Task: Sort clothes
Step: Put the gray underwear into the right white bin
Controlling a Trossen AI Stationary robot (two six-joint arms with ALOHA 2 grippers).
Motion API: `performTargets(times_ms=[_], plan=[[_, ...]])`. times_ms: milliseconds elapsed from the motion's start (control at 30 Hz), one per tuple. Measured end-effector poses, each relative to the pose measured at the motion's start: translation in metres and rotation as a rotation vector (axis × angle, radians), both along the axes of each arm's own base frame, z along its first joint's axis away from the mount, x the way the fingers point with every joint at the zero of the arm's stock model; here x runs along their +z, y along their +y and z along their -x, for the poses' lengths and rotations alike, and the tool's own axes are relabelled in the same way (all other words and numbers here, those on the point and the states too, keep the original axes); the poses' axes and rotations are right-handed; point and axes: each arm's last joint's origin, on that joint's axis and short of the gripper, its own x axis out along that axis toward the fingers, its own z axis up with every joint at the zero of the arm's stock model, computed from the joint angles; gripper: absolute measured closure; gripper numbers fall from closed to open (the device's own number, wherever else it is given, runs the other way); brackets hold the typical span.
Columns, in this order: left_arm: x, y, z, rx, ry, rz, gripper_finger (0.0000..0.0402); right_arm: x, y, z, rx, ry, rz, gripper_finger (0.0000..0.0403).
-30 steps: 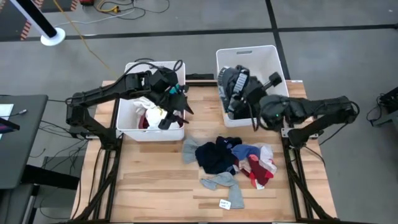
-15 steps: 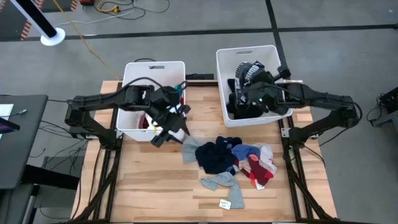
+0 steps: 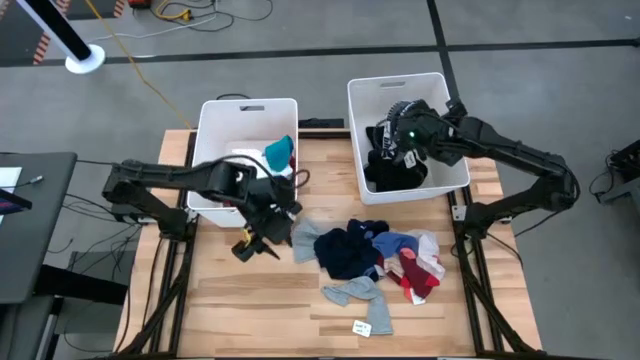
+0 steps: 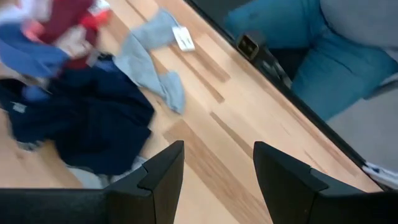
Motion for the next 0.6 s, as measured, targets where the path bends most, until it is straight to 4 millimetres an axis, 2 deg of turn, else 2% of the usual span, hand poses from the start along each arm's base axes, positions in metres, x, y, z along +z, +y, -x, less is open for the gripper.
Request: performTargets(times_ms=[367, 600], plan=[[-0.044, -0.027, 0.003, -0.047, 0.116, 0.009, 0.0213, -0.04, -0.04, 0.013, -0.04, -0.007, -0.182, 0.0399], [-0.062, -0.045, 0.006, -0.092, 0.126, 0.014, 0.0213, -0.062, -0.055, 0.019, -0.037, -0.057, -0.266, 0.0396]])
